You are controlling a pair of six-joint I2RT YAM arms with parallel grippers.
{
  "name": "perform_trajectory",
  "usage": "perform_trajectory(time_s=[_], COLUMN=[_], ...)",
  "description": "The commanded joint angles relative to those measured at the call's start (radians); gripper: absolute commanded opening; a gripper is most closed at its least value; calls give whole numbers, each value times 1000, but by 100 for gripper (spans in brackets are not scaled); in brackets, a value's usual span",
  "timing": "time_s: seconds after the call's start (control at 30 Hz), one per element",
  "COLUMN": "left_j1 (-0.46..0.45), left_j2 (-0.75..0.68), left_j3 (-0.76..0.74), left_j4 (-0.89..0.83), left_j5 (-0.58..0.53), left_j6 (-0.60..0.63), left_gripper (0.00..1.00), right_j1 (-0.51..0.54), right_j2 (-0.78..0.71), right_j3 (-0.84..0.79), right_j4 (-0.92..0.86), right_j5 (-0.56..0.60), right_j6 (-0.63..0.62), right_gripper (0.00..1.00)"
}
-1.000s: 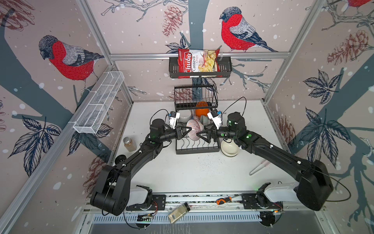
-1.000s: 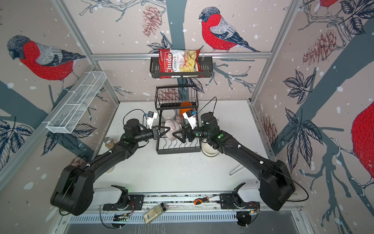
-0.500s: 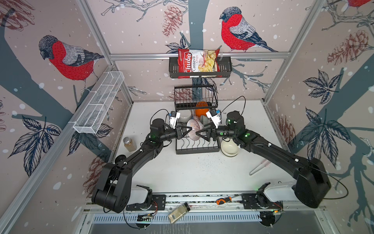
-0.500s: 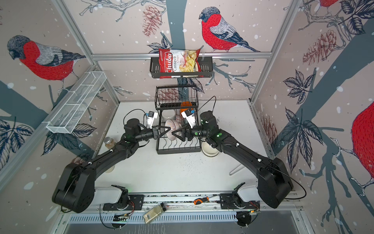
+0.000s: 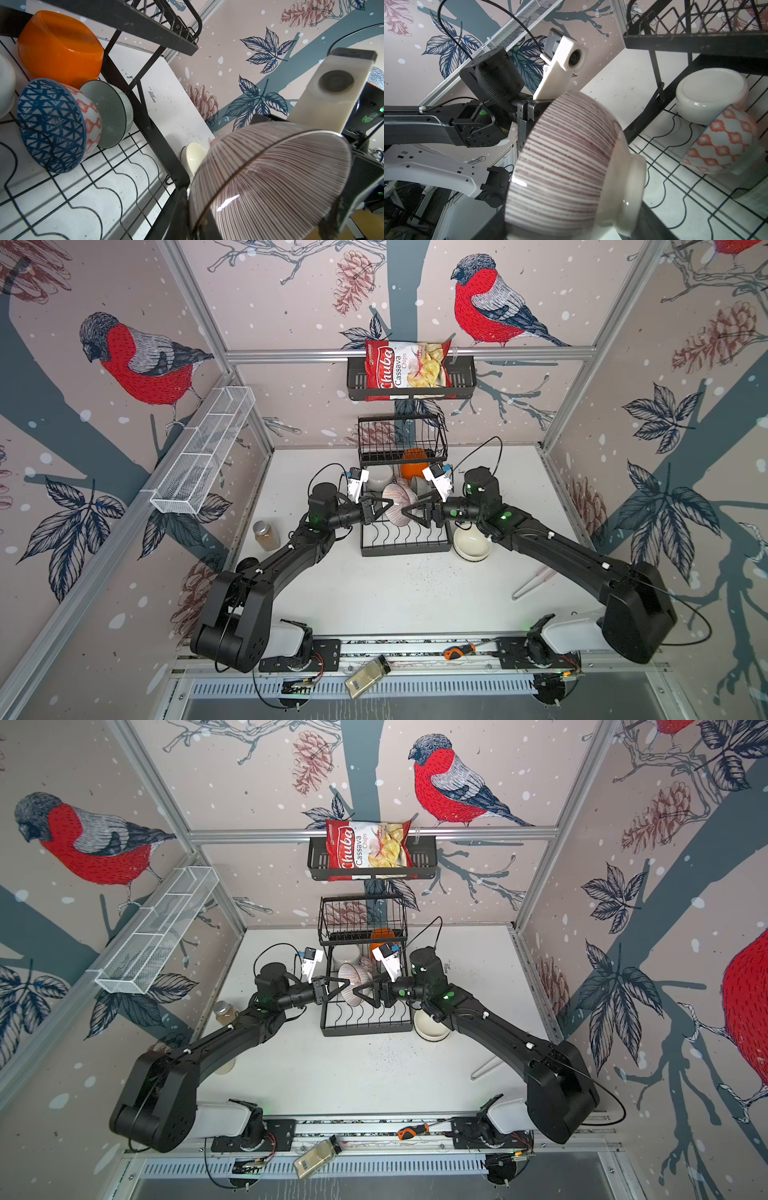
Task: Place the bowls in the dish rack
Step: 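Hold the purple-striped bowl between both grippers above the rack, then lower the bowl into the rack slots with the right gripper while the left gripper releases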
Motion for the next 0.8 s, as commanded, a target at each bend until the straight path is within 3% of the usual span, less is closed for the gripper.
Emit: perform_trajectory(time_s=[0.0,0.17,0.77], left_j1=[-1,-1,4], left_j2=[1,1,-4], left_j3=[6,4,-1], left_j4=[78,61,-16], left_j5=[22,15,-50], left_j6=[-11,-1,37], left_gripper=[13,28,42], right_j1=[8,5,-41], right_j2=[-1,-5,28], right_j3=[6,-1,-33], right_j4=[38,40,54], right_j5=[-24,33,158], right_j6=[6,14,59], right_gripper=[58,56,50])
